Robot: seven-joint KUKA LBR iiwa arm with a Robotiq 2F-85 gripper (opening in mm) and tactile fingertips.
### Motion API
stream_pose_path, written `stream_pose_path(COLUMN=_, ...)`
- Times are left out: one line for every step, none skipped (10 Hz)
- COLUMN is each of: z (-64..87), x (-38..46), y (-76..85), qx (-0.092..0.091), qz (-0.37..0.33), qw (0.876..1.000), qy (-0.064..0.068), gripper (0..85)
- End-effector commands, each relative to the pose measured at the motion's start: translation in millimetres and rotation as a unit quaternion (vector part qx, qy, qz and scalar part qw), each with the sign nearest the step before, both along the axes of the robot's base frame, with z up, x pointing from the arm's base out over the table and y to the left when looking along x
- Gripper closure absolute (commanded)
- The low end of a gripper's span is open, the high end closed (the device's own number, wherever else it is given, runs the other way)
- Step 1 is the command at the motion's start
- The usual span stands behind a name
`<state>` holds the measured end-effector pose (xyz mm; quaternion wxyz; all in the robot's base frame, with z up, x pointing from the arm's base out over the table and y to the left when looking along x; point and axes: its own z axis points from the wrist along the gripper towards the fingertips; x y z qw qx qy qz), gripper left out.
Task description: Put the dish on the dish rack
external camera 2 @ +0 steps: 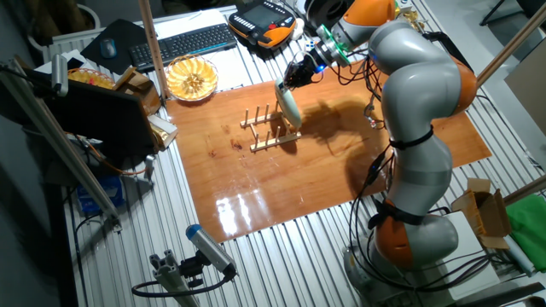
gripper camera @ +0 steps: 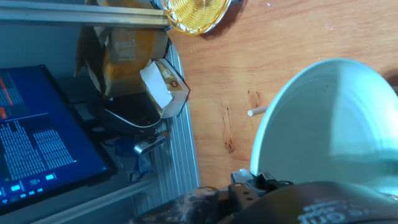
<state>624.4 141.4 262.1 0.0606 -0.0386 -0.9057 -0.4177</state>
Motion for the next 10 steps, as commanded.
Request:
stream_pose_path(z=-0.3, x=-0.1, y=0.2, qx=0.0, qz=0.0, qw=1.0, qy=0.0, gripper=80.7)
stream_pose_path(z=-0.9, x=0.1, y=0.4, qx=0.0, qz=-0.003, qw=1.0, qy=0.001, gripper=71.7)
stream_pose_path(z=-1.8, x=0.4, y=0.3, qx=-0.001, qz=-0.006, qw=1.0, qy=0.001, gripper=61.7)
stream_pose_path(z=-2.1, x=0.4, y=0.3, qx=-0.001, qz=-0.006, qw=1.0, qy=0.0, gripper=58.0)
stream_pose_path(z=-2.2, x=0.3, y=0.0, qx=-0.002, qz=-0.006, qw=1.0, qy=0.0, gripper=56.0)
stream_pose_path(z=-2.3, x=0.2, y=-0.3, qx=-0.002, qz=-0.007, qw=1.0, qy=-0.001, gripper=55.0)
stream_pose_path(z=-2.7, x=0.0, y=-1.7, qx=-0.005, qz=-0.011, qw=1.0, qy=-0.003, gripper=53.7)
stream_pose_path(z=-3.8, x=0.2, y=-3.9, qx=-0.013, qz=-0.013, qw=1.0, qy=-0.007, gripper=53.7)
stream_pose_path(z=-4.1, x=0.9, y=-6.0, qx=-0.017, qz=-0.014, qw=1.0, qy=-0.009, gripper=53.7)
stream_pose_path(z=-2.6, x=1.5, y=-8.5, qx=-0.024, qz=-0.016, qw=1.0, qy=-0.011, gripper=53.7)
